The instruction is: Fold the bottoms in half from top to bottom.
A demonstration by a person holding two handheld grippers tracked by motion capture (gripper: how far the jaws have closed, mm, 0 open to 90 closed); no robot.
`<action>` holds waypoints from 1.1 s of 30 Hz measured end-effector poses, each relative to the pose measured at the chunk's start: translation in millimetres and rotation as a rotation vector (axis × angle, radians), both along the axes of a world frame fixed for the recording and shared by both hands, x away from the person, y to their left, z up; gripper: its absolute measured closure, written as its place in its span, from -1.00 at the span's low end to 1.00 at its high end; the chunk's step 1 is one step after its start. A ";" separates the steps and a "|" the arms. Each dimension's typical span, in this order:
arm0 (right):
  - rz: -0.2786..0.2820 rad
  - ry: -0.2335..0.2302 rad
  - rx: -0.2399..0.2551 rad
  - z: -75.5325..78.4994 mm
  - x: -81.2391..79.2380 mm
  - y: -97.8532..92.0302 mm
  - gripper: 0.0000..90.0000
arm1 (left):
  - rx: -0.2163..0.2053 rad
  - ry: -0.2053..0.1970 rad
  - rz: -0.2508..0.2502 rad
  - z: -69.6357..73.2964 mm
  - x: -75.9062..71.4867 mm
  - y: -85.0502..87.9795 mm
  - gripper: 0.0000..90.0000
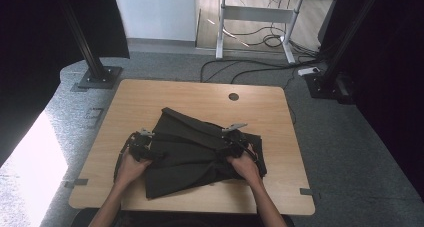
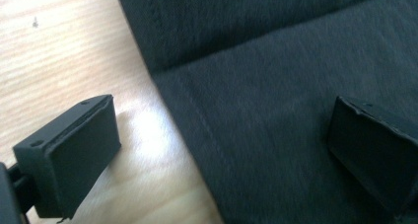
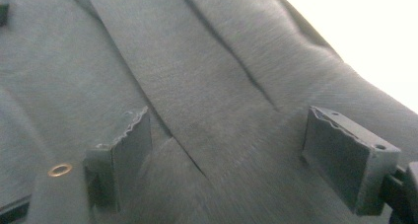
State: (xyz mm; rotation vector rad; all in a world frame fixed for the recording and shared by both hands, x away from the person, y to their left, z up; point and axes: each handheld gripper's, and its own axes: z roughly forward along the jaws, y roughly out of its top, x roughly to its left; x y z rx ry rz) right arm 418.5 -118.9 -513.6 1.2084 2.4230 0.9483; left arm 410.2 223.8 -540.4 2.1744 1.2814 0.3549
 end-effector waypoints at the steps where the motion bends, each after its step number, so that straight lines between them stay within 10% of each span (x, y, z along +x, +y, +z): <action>1: 0.000 0.000 0.000 0.0 0.0 0.0 -0.59 | 0.000 0.000 0.000 0.0 0.0 0.0 -1.00; 12: 0.002 -0.056 -0.051 -24.8 -3.9 6.6 -0.70 | 0.070 0.068 -0.021 5.9 0.4 -22.7 -0.99; 26: -0.040 -0.087 -0.071 -29.2 -10.3 12.4 -0.78 | 0.008 0.063 -0.139 15.2 0.0 -35.2 0.46; 33: -0.049 -0.078 -0.076 -27.4 -10.5 12.5 -0.76 | -0.033 0.056 -0.153 13.1 1.2 -29.9 0.54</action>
